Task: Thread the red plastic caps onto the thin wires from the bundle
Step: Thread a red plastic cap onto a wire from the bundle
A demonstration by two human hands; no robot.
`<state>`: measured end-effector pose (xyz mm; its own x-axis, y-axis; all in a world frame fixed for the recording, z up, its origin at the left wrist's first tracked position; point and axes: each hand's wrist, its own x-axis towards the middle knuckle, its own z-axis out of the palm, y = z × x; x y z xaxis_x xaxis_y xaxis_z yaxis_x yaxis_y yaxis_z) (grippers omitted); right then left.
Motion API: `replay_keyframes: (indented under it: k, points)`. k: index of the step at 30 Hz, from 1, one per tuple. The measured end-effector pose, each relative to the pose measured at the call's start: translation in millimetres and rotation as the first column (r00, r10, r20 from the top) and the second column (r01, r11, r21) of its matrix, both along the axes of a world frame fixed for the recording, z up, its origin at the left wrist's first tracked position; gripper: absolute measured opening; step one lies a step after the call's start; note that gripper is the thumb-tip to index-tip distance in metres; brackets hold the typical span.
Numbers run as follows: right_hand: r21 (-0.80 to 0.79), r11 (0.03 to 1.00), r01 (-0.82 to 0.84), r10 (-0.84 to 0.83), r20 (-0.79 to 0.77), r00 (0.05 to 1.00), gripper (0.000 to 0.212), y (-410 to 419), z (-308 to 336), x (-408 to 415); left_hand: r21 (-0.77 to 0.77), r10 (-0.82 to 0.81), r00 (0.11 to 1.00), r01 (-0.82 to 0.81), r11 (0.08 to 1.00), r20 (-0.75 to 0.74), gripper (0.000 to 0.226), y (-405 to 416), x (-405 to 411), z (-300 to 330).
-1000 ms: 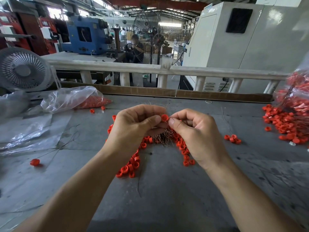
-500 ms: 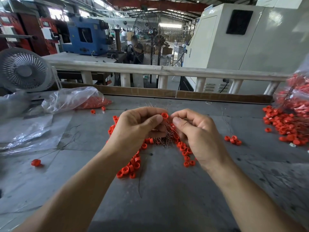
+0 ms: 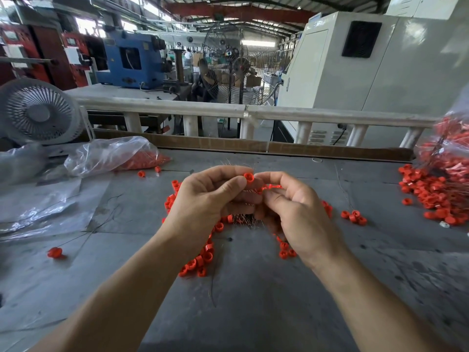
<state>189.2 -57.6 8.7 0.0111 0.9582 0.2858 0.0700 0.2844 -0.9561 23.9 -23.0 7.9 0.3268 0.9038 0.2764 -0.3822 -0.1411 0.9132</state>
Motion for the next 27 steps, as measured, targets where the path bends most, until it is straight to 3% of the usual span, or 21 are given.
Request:
replay_keyframes:
  k: [5,9,13,18,27]
  points:
    - [0.008,1.0,-0.007,0.006,0.1,0.995,0.029,-1,0,3,-0.02,-0.009,1.0,0.01,1.0,0.028,0.03,2,-1,0]
    - [0.04,0.975,0.218,-0.221,0.238,0.946,0.019,5,-4,8,-0.031,-0.008,0.999,0.01,0.999,0.049,0.028,2,-1,-1]
    - [0.198,0.853,0.483,-0.507,0.533,0.677,0.013,13,-4,29,-0.037,0.012,0.999,-0.011,0.999,0.032,0.025,3,-2,-2]
    - [0.128,0.767,0.629,-0.506,0.724,0.469,0.017,19,-4,63,-0.052,0.009,1.0,-0.008,0.999,0.022,0.022,2,-2,0]
    - [0.026,0.825,0.565,-0.367,0.785,0.499,0.021,24,-15,66,-0.069,0.012,1.0,-0.012,0.998,0.001,0.02,-3,-2,2]
